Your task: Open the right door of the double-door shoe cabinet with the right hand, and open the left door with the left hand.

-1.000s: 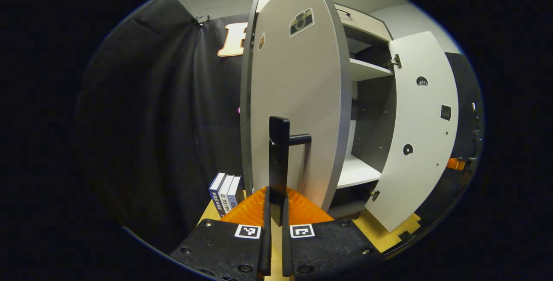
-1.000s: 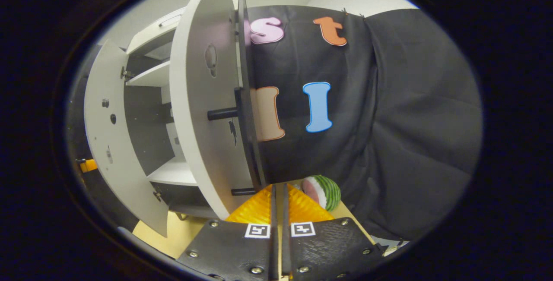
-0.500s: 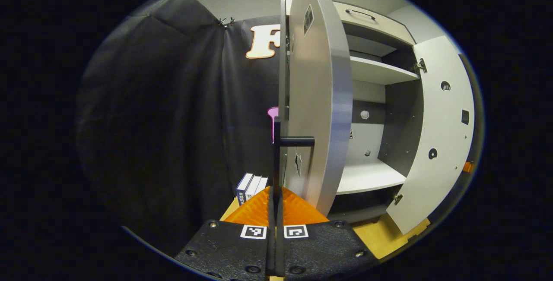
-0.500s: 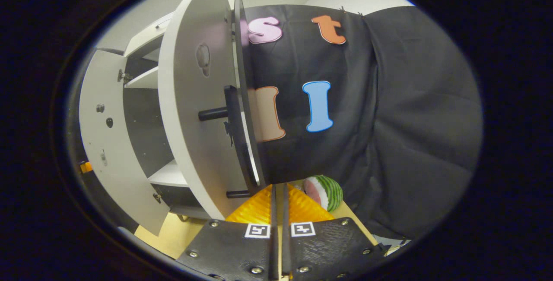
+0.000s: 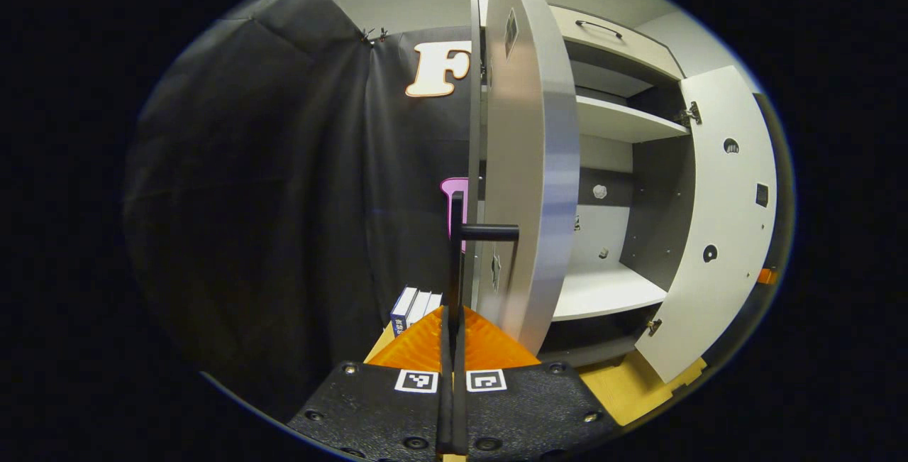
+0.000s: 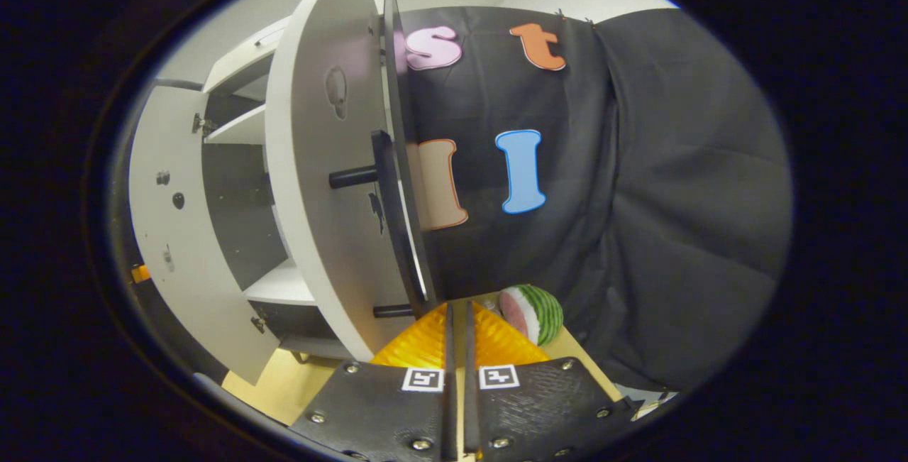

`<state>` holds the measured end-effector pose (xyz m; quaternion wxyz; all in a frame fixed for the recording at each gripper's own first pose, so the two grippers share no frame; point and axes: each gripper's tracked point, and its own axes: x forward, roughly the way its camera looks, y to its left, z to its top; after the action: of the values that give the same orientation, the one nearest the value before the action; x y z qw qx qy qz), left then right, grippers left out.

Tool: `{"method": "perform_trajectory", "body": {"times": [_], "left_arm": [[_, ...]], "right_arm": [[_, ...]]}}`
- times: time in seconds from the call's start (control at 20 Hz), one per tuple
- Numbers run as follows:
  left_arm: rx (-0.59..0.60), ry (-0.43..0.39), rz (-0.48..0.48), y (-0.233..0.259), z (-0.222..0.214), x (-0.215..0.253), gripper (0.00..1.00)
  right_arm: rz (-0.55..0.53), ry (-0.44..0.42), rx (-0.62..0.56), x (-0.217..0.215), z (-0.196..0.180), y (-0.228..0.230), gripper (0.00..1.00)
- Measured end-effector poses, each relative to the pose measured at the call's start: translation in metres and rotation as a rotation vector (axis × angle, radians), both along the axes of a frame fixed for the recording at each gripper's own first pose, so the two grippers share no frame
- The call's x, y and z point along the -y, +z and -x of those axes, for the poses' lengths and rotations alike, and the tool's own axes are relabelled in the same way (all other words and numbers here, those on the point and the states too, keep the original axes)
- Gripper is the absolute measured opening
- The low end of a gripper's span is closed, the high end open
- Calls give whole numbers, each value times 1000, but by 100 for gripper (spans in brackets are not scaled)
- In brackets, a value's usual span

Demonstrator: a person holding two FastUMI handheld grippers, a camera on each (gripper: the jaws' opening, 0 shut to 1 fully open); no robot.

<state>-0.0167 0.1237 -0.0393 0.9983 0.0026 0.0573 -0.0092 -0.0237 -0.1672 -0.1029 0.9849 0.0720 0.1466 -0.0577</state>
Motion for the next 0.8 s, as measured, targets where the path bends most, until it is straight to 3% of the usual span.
{"method": "perform_trajectory", "body": {"times": [0.35, 0.65, 0.8], "left_arm": [[12, -68, -45, -2, -2, -8, 1], [14, -58, -11, -1, -1, -14, 2], [18, -49, 12, -2, -1, -18, 12]], "right_arm": [[-3, -4, 6, 0, 7, 1, 4], [0, -4, 11, 2, 10, 2, 4], [-4, -6, 16, 4, 11, 4, 4]]}}
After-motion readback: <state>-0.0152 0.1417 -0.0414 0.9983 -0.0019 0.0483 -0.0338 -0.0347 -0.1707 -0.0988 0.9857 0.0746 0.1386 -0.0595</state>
